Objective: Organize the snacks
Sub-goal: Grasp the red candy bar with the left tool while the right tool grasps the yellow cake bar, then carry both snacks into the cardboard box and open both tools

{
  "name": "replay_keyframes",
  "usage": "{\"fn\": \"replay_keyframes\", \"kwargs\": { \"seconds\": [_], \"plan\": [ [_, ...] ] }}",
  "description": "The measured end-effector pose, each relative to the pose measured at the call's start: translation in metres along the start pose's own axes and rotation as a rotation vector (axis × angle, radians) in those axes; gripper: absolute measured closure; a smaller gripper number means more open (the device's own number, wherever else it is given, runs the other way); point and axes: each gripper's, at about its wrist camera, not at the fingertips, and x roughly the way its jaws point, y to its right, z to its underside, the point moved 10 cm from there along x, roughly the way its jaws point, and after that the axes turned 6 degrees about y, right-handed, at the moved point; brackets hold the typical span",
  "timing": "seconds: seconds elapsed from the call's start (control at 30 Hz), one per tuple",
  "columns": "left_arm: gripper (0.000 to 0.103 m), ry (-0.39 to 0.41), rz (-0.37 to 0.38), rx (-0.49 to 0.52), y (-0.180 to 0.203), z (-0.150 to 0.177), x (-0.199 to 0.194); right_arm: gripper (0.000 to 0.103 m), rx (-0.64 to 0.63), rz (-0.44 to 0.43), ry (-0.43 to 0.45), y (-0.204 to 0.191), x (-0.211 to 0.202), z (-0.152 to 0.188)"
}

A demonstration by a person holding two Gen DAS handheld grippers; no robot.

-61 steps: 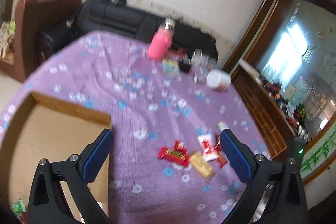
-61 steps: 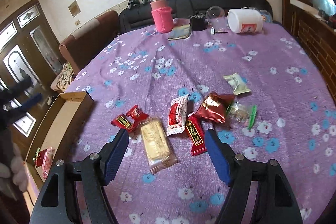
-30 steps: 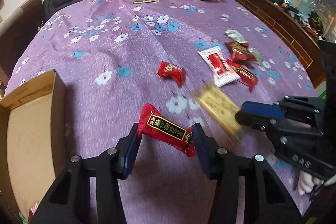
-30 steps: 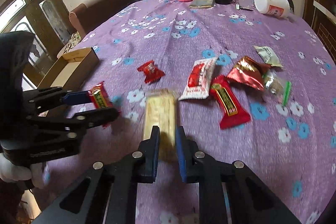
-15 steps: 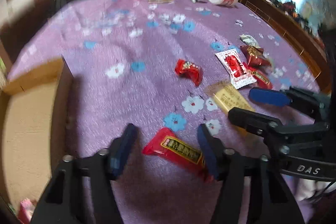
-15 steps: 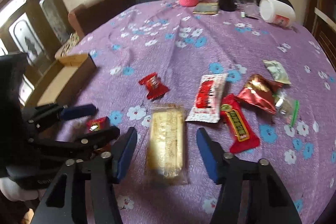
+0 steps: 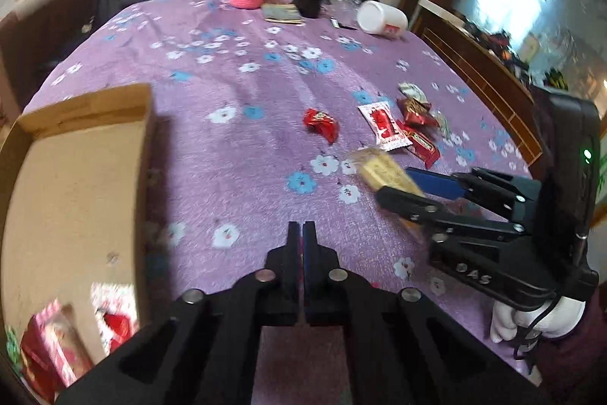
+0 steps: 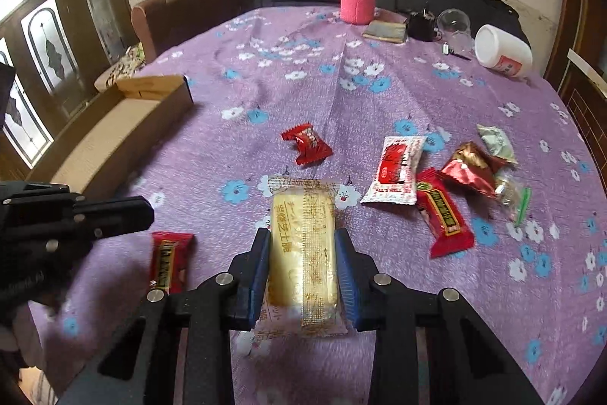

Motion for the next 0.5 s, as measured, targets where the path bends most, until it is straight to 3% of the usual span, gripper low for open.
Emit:
{"fn": "replay_keyframes", "kwargs": {
  "seconds": [0.03, 0.07, 0.1, 0.13, 0.27, 0.33, 0.37, 0.43, 0.5],
  "plan": [
    [0.082, -0.008, 0.009, -0.012, 0.001, 0.003, -0.001, 0.067, 0.003, 0.002, 0.008, 0.000, -0.005, -0.001],
    [0.051, -0.013, 0.005, -0.028, 0.001, 0.006, -0.002, 0.067, 0.007, 0.000, 0.015, 0.000, -0.010, -0.001],
    [0.029, -0.009, -0.008, -0.041, 0.001, 0.009, -0.001, 0.067, 0.010, -0.001, 0.020, 0.000, -0.014, -0.001],
    [0.027, -0.006, -0.021, -0.041, 0.003, 0.012, 0.002, 0.067, 0.013, 0.000, 0.026, 0.001, -0.018, 0.000],
    [0.031, -0.048, -0.067, 0.038, 0.020, 0.024, 0.027, 0.067, 0.040, -0.002, 0.036, 0.005, -0.030, 0.002],
    [0.057, -0.040, -0.127, 0.131, 0.026, 0.028, 0.034, 0.067, 0.042, 0.001, 0.041, 0.007, -0.037, 0.003],
    [0.084, -0.039, -0.140, 0.156, 0.028, 0.028, 0.034, 0.067, 0.041, 0.001, 0.045, 0.007, -0.041, 0.003],
    [0.085, -0.044, -0.080, 0.115, 0.030, 0.027, 0.030, 0.067, 0.042, -0.004, 0.055, 0.007, -0.048, 0.000],
    [0.085, -0.020, -0.080, 0.096, 0.024, 0.023, 0.022, 0.067, 0.046, -0.027, 0.063, 0.002, -0.051, -0.005]
  ]
}}
